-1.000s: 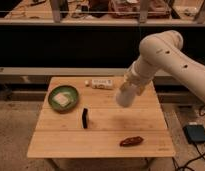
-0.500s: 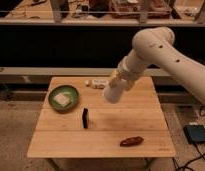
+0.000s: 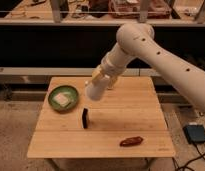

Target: Place the ceramic cup over the eraser

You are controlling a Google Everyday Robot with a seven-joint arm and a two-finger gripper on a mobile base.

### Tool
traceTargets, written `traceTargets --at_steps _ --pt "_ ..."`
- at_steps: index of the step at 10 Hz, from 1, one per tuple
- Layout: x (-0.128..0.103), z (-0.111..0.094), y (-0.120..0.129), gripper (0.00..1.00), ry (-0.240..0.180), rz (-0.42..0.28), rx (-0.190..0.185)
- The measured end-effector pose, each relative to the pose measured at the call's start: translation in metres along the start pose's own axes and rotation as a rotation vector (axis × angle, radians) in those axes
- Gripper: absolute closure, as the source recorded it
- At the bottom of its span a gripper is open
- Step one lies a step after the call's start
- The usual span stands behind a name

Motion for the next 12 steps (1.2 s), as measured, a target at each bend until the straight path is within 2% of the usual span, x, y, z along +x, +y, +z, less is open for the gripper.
traceTargets --at_steps 1,5,7,8,10,12 --pt "-0.006 0.009 -0.01 1.0 -0.03 -0.038 -0.003" --pt "-0.027 0.037 -0.033 1.0 -0.099 -0.138 -0.037" --pt "-0.037 0.049 -0.036 1.0 -0.121 -0.169 -0.059" --pt "-0.043 0.058 -0.034 1.0 -0.13 -0.189 -0.093" --pt "-0.049 0.07 -0.028 1.0 -0.137 -0.198 -0.134" --pt "-0.053 0.081 -0.027 1.0 -0.147 -0.196 -0.152"
